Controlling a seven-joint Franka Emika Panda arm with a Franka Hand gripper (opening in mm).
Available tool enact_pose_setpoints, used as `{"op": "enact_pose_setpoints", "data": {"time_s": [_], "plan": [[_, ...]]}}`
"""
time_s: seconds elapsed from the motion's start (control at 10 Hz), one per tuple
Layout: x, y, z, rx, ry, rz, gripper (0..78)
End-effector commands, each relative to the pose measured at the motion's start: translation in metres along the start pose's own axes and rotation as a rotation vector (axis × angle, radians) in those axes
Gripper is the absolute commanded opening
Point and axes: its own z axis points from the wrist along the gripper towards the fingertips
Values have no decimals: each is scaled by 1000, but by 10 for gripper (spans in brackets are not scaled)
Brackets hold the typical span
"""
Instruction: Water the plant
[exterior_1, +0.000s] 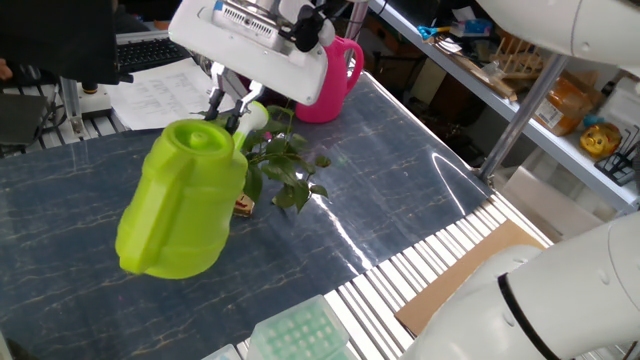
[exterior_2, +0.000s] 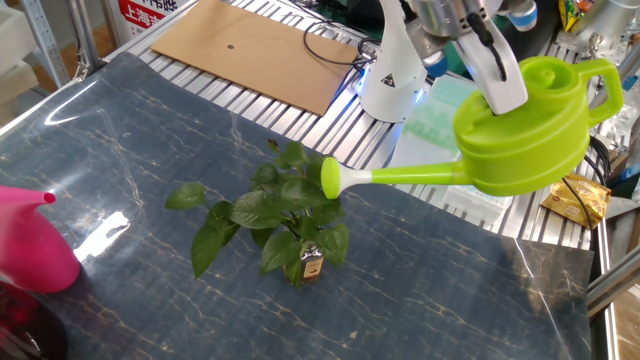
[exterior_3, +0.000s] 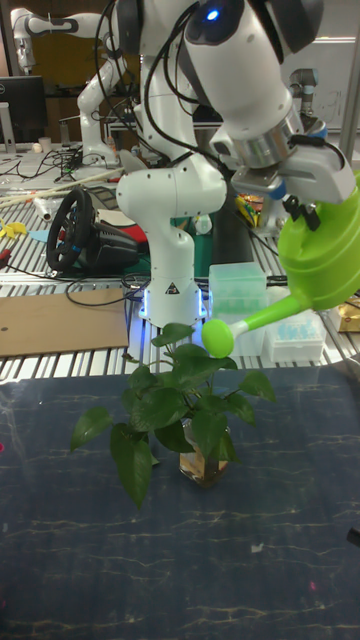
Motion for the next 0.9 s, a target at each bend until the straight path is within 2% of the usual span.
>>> {"op": "enact_pose_setpoints", "data": {"time_s": [0.1,0.6,0.9], "plan": [[-3,2,-15,6,36,-13,12],[-13,-4,-25,6,95,-31,12],[-18,-8,-33,7,119,-39,12]]}}
